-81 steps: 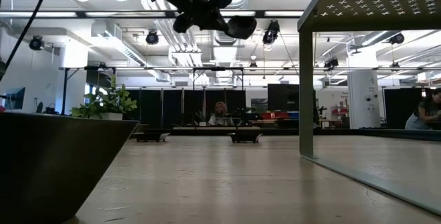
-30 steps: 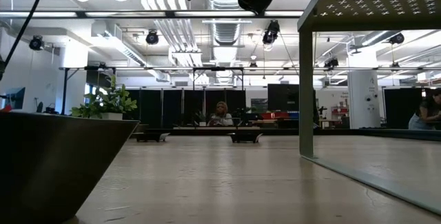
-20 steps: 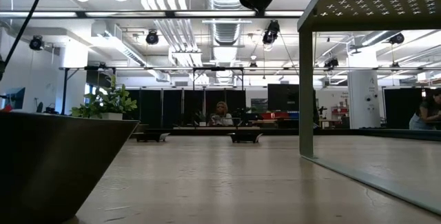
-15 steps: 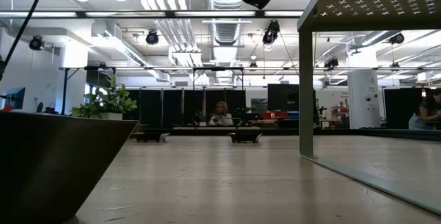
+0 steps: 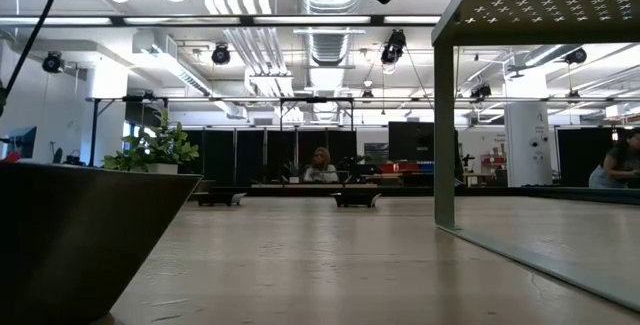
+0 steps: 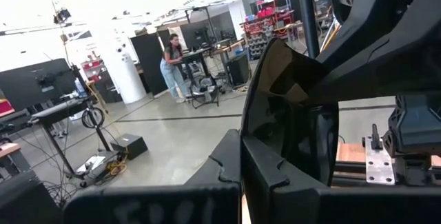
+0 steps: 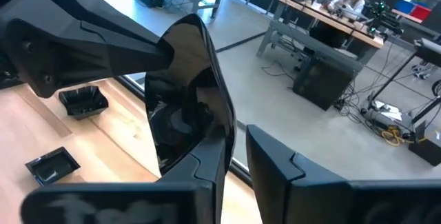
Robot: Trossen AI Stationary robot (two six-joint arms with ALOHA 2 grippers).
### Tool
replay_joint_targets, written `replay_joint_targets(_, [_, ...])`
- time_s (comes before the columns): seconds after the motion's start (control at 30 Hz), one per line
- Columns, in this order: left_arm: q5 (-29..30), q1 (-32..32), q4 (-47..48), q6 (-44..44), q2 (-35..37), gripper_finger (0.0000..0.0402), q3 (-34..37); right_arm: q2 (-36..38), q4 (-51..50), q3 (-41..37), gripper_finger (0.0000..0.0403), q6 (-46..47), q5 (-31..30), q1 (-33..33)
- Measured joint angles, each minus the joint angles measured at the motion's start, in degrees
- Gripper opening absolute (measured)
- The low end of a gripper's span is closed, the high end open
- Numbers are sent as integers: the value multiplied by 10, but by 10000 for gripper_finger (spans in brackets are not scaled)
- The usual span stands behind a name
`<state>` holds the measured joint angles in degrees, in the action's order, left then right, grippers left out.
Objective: Pick & Place Mini shaped plates
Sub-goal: Stack the leaf-shaped plate on the leaf-shaped plate on the shelf
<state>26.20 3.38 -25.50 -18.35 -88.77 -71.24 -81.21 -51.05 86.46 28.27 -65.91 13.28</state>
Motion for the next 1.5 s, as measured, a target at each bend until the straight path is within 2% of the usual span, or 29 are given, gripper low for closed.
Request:
replay_joint_targets(0.17, [0,0,0,0,0,0,0,0,2,0,18,0,2,0])
replay_joint_targets(0.27, [1,0,0,0,0,0,0,0,3,0,10,0,1,0])
replay_joint_targets(0.5, [0,0,8,15,0,9,-4,0,3,0,9,2,1,0])
replay_joint_targets(0.73, [-2,-2,18,19,0,72,-7,0,5,0,8,2,5,0])
replay_joint_targets(0.87, [-1,-4,22,28,3,95,-7,2,5,0,8,2,6,-3])
replay_joint_targets(1.37, [9,-33,63,40,19,101,-8,20,-15,1,8,0,5,-41])
replay_joint_targets(1.5, [20,-35,97,43,33,101,-8,46,-28,7,8,2,69,-45])
